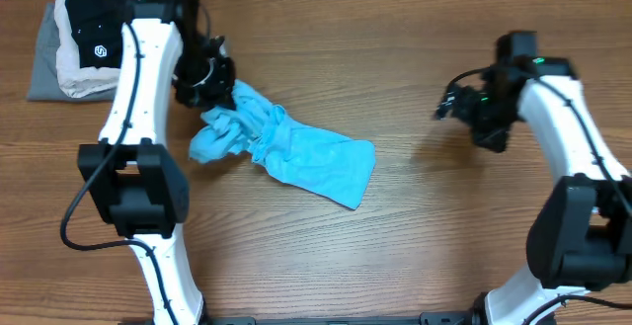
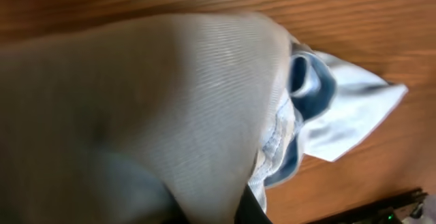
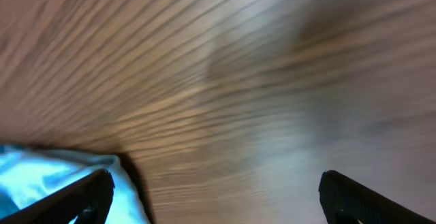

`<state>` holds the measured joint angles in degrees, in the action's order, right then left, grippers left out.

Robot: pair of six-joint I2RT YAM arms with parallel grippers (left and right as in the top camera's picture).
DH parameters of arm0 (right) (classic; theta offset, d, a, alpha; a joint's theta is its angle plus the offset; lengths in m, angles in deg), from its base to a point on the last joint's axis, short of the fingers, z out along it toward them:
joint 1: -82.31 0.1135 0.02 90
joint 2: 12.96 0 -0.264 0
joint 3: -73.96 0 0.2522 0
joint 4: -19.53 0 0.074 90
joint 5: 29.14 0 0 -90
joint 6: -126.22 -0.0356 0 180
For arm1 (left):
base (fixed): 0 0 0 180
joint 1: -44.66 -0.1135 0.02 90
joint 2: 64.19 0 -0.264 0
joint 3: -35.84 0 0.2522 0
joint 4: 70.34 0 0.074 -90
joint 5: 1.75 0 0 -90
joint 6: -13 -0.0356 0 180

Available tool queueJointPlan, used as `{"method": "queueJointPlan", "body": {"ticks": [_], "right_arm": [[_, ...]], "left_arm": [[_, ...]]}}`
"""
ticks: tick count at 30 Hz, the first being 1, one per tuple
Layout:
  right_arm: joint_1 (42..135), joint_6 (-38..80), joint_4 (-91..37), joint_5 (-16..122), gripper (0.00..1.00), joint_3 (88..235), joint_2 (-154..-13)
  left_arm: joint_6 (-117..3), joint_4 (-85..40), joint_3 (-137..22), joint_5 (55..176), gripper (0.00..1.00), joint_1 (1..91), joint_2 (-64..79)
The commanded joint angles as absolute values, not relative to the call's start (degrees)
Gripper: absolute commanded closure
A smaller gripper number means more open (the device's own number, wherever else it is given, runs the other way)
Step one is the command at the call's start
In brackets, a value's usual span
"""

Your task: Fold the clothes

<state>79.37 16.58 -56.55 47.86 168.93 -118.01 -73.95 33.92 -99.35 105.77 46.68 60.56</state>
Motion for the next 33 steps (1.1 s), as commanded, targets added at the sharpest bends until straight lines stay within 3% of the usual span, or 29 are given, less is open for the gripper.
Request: {"method": "queueJointPlan", "body": {"ticks": [1, 10, 25, 26, 28, 29, 31, 32, 33], "right_arm": [[84.4, 13.5, -52.0, 44.7, 0.00, 163.4, -117.2], [91.4, 10.6, -46.9, 43.8, 0.00, 158.2, -117.9], [91.6, 10.6, -46.1, 42.7, 0.00, 158.2, -118.5], [91.6, 10.7, -46.1, 42.7, 0.00, 158.2, -118.5], [91.6, 10.7, -46.1, 42.7, 0.00, 158.2, -118.5], [91.6, 10.7, -46.1, 42.7, 0.00, 158.2, -118.5], [91.6, 10.7, -46.1, 42.7, 0.00, 158.2, -118.5], [91.6, 10.7, -46.1, 42.7, 0.00, 158.2, -118.5], [91.6, 10.7, -46.1, 42.7, 0.00, 158.2, -118.5]], "left_arm": [[-74.0, 34.9, -102.3, 105.7, 0.96, 51.3, 60.6], [-74.3, 34.7, -101.7, 105.6, 0.96, 62.6, 60.6], [-73.9, 21.9, -87.7, 109.5, 0.88, 72.6, 60.8], [-73.9, 20.8, -86.7, 110.2, 0.84, 73.1, 60.8], [-74.0, 19.5, -85.7, 111.0, 0.59, 73.9, 60.8], [-74.0, 19.2, -85.5, 111.0, 0.59, 74.4, 60.8], [-74.0, 18.8, -85.6, 111.1, 0.59, 75.4, 60.8], [-75.0, 18.8, -85.8, 111.8, 0.75, 76.2, 60.7], [-75.4, 18.8, -85.8, 112.2, 0.78, 76.4, 60.7]]}}
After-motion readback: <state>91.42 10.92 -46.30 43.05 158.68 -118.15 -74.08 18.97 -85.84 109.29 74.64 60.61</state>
